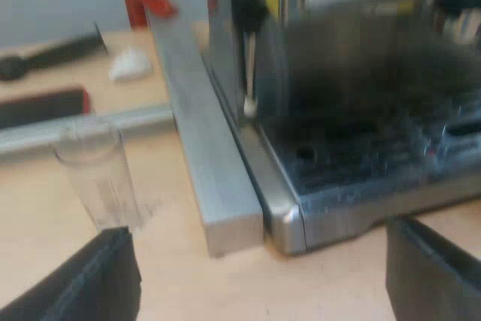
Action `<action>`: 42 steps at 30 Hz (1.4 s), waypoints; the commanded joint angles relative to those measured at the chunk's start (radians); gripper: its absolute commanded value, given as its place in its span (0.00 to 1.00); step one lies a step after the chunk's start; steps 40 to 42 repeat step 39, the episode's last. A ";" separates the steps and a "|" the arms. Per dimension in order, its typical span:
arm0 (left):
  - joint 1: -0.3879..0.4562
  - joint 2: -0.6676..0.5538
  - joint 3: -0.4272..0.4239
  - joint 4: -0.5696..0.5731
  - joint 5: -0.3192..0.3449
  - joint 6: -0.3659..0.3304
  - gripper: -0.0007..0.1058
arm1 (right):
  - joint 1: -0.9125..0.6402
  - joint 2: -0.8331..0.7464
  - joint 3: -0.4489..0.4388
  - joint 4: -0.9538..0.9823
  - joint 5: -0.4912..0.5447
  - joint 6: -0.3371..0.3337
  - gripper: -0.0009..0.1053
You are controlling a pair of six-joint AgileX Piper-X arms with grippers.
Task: Pour the beans into the coffee machine
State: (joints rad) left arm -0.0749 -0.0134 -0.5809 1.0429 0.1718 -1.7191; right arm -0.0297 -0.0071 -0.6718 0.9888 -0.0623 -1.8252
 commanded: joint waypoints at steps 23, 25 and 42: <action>-0.004 -0.138 0.100 -0.086 -0.003 0.019 0.66 | -0.001 -0.045 0.156 0.019 -0.001 -0.012 0.71; -0.004 -0.138 0.100 -0.086 -0.003 0.019 0.66 | -0.001 -0.045 0.156 0.019 -0.001 -0.012 0.71; -0.004 -0.140 0.100 -0.086 -0.003 0.027 0.66 | -0.001 -0.045 0.156 0.019 -0.001 -0.012 0.71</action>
